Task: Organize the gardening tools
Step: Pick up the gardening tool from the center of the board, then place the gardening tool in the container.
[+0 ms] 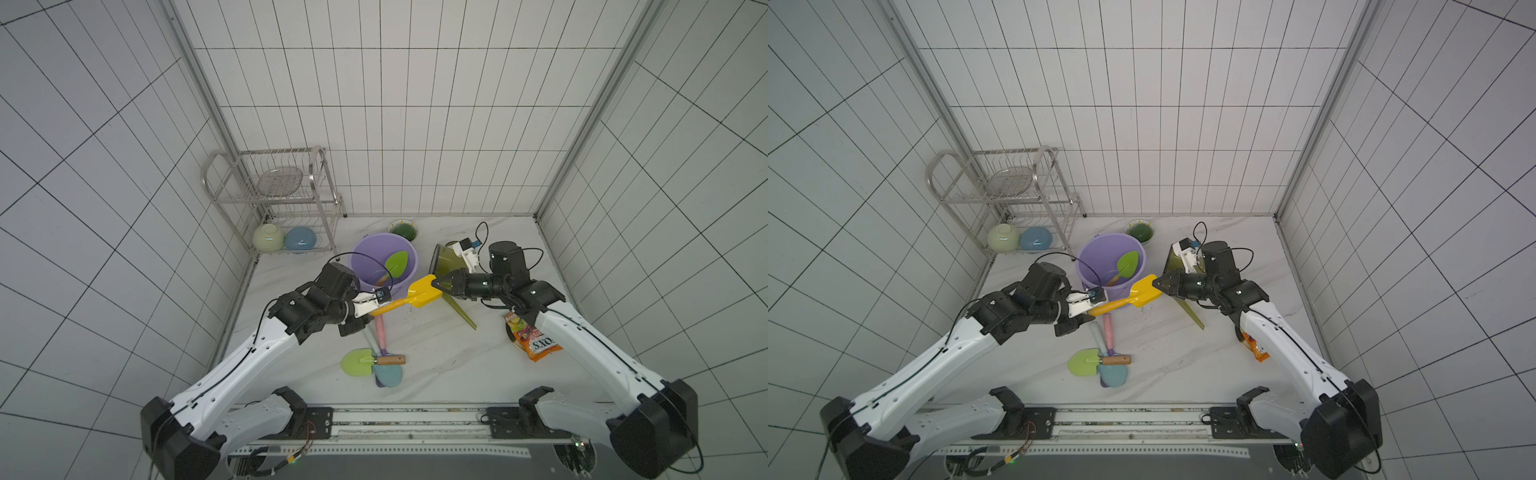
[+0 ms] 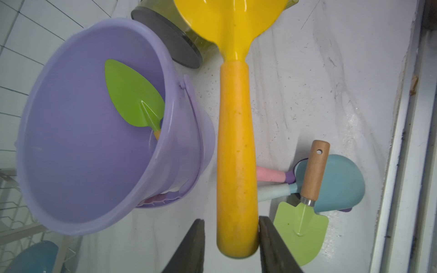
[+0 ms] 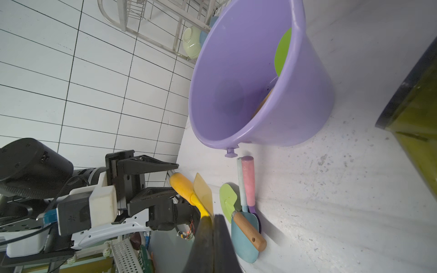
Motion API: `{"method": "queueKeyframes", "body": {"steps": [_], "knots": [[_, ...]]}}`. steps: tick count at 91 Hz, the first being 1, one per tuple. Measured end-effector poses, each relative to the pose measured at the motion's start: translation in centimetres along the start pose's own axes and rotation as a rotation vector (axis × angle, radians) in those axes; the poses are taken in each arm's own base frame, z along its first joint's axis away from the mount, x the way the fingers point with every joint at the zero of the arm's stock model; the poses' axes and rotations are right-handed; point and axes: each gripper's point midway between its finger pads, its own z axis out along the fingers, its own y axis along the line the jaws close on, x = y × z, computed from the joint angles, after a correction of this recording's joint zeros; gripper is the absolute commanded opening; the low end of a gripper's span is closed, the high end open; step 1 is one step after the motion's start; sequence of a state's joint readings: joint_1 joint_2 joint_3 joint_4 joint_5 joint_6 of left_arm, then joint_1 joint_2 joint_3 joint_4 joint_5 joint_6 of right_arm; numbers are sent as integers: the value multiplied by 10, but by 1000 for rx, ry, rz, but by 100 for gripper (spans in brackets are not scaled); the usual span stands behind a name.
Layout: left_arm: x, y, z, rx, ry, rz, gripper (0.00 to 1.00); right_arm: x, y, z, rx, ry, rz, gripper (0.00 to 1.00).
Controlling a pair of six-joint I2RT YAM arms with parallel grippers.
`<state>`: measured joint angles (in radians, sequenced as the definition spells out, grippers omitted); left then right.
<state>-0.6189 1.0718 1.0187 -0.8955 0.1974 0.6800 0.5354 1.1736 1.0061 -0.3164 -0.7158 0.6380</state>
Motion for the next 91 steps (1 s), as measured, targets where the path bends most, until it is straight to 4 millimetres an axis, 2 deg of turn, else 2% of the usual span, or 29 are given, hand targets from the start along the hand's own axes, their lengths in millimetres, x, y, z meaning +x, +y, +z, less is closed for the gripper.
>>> {"method": "queueKeyframes", "body": {"steps": [12, 28, 49, 67, 91], "knots": [[3, -2, 0, 6, 12, -5, 60, -18, 10, -15, 46, -32, -82, 0], [13, -12, -3, 43, 46, -7, 61, -50, 27, -32, 117, -85, -187, 0], [27, -23, -1, 82, 91, 4, 62, -90, 34, -38, 301, -125, -305, 0], [39, -35, 6, 113, 138, 31, 63, -102, 49, -12, 445, -86, -461, 0], [44, -45, 13, 124, 180, 78, 62, -106, 38, 36, 567, 8, -575, 0]]}}
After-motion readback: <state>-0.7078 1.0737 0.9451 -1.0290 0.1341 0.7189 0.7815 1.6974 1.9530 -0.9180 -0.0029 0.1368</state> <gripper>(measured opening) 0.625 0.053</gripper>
